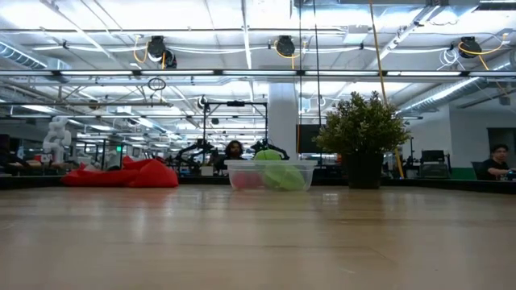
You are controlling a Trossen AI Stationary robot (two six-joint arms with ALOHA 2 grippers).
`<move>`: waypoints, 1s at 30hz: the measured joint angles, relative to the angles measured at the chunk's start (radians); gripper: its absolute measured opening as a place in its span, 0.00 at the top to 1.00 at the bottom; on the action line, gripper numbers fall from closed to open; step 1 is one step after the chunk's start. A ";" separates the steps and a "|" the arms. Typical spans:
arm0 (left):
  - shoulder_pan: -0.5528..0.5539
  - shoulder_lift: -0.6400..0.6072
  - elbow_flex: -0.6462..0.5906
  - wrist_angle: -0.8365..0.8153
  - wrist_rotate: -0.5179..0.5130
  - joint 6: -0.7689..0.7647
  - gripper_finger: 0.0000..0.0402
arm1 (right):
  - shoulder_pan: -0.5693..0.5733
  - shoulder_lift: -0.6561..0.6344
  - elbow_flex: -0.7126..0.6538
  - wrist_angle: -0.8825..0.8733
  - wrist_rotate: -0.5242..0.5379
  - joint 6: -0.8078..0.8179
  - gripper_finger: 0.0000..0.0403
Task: Pick and placing Produce into tupperware
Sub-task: Return to Home Position
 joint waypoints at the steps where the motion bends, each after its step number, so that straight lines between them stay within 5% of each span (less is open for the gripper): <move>1: 0.000 -0.041 -0.049 0.030 0.005 0.000 0.30 | -0.006 -0.025 -0.014 -0.005 0.000 -0.003 0.35; 14: -0.017 -0.417 -0.463 0.258 -0.012 0.093 0.30 | -0.025 -0.360 -0.279 -0.004 -0.004 -0.036 0.35; 19: -0.028 -0.507 -0.620 0.491 -0.021 0.194 0.30 | -0.023 -0.459 -0.381 0.078 -0.011 -0.023 0.35; 30: 0.023 -0.555 -0.829 0.876 0.039 0.415 0.30 | -0.023 -0.471 -0.527 0.210 -0.118 0.032 0.35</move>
